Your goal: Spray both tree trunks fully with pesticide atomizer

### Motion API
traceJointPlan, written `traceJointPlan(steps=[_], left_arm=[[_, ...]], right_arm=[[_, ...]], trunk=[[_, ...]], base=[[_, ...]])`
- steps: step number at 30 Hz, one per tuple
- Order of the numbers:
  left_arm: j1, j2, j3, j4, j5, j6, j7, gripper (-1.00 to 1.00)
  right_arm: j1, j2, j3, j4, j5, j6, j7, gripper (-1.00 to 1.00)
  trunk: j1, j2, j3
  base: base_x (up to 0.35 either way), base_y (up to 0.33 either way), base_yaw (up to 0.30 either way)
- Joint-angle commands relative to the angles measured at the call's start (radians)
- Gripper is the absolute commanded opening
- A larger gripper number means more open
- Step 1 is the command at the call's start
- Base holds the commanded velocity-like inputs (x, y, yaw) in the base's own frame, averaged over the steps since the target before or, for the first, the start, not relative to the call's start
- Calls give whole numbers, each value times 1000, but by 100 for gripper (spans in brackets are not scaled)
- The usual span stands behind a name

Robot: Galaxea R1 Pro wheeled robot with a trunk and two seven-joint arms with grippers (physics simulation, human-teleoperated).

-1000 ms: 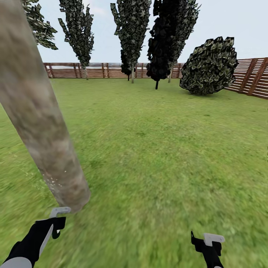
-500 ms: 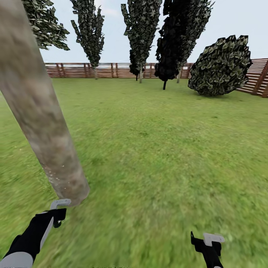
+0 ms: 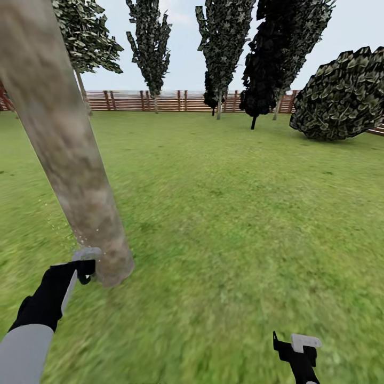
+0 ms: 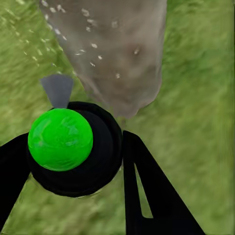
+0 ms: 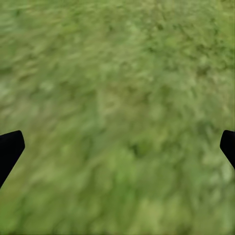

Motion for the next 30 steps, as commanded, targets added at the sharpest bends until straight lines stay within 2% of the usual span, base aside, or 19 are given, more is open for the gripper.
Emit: traceJointPlan(steps=[1,4,6,9,12,14,16,18,19,20,22,23,24,25,27,30], left_arm=[[-1,4,-7,-39,1,36,-2,-100],[-30,13,-18,-126,1,102,-7,-100],[-56,14,-25,-139,1,129,-8,-100],[-83,19,-69,-145,1,186,-9,-100],[-95,50,-80,-142,2,200,-18,-100],[-101,71,-84,-136,1,202,-84,-100],[-100,74,-85,-133,0,203,-128,-100],[-100,74,-96,-135,0,204,-141,-100],[-102,75,-137,-140,1,232,-147,-100],[-102,76,-150,-141,0,252,-147,-100],[-105,81,-156,-141,-2,267,-148,-100],[-108,89,-156,-140,-2,270,-148,-100],[-115,125,-155,-137,3,274,-149,-100],[-116,149,-155,-134,6,276,-150,-100],[-121,178,-154,-133,7,276,-150,-100],[-147,190,-154,-132,6,277,-151,-100]], right_arm=[[0,0,0,0,0,0,0,100],[0,-1,0,0,0,0,0,100],[0,-1,0,0,1,0,0,100],[0,-1,0,0,1,0,0,100],[0,-1,0,0,1,0,0,100],[0,-1,0,0,1,0,0,100],[0,-1,0,0,1,0,0,100],[0,-1,0,0,1,0,0,100],[0,-1,0,0,1,0,0,100],[0,-1,0,0,1,0,0,100],[0,-1,0,0,1,0,0,100],[0,-1,0,0,1,0,0,100],[0,-1,0,0,1,0,0,100],[0,-1,0,0,1,0,0,100],[0,-1,0,0,1,0,0,100],[0,-1,0,0,1,0,0,100]], trunk=[[0,0,0],[0,0,0],[0,0,0],[0,0,0],[0,0,0],[0,0,0],[0,0,0],[0,0,0],[0,0,0],[0,0,0],[0,0,0],[0,0,0],[0,0,0],[0,0,0],[0,0,0],[0,0,0]], base=[[-1,-3,1],[0,-1,0],[0,0,0],[0,0,0],[0,0,0],[0,0,0],[0,0,0],[0,0,0],[0,0,0],[0,0,0],[0,0,0],[0,0,0],[0,0,0],[0,0,0],[0,0,0],[0,0,0]])
